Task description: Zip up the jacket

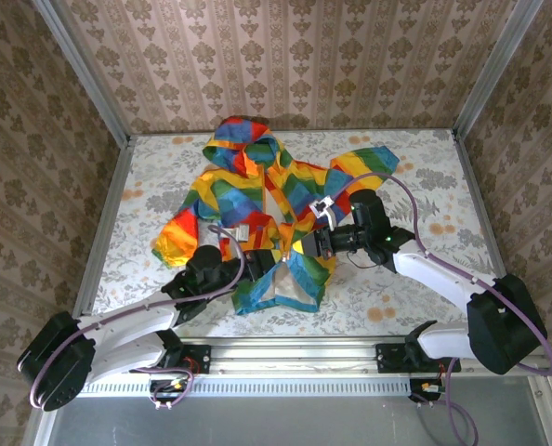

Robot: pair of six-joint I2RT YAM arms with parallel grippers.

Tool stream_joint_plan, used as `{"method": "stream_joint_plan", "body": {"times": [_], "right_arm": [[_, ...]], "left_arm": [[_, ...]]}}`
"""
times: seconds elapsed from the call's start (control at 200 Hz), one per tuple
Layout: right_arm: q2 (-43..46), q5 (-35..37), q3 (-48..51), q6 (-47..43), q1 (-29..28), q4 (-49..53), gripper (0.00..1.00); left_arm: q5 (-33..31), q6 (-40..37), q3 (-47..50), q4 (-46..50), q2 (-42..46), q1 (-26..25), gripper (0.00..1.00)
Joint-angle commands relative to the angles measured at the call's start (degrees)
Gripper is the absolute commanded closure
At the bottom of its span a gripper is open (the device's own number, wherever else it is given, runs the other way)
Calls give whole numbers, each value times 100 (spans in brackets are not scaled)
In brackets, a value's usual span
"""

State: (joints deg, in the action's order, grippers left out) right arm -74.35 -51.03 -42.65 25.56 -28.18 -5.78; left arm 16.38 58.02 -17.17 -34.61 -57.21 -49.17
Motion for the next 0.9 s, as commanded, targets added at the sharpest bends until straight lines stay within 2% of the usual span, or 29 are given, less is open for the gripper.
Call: {"method": "stream_joint_plan", "body": {"times": [0.0, 0.125, 0.305, 0.515, 0.67, 0.79, 0.895], "right_arm": [[-86, 123, 22, 10, -38, -12, 100], [-199, 128, -62, 10, -38, 63, 100], [-451, 17, -145, -2, -55, 96, 100], [-859, -72, -287, -58, -139, 157, 100], [-965, 43, -270, -123, -178, 206, 100], [-983, 234, -254, -217, -179, 412, 87], [-829, 400, -172, -253, -194, 558, 69]], "left_arm": [[215, -55, -57, 64, 166, -53, 100], [282, -293, -256, 828, 403, -45, 100], [577, -800, -833, 2724, 604, -18, 100], [1209, -946, -1312, 3932, 247, 75, 100], [1219, -1102, -1655, 4836, -3, 74, 100], [1169, -1101, -1743, 5141, -96, 147, 100], [1182, -1057, -1742, 5190, -123, 222, 100]]}}
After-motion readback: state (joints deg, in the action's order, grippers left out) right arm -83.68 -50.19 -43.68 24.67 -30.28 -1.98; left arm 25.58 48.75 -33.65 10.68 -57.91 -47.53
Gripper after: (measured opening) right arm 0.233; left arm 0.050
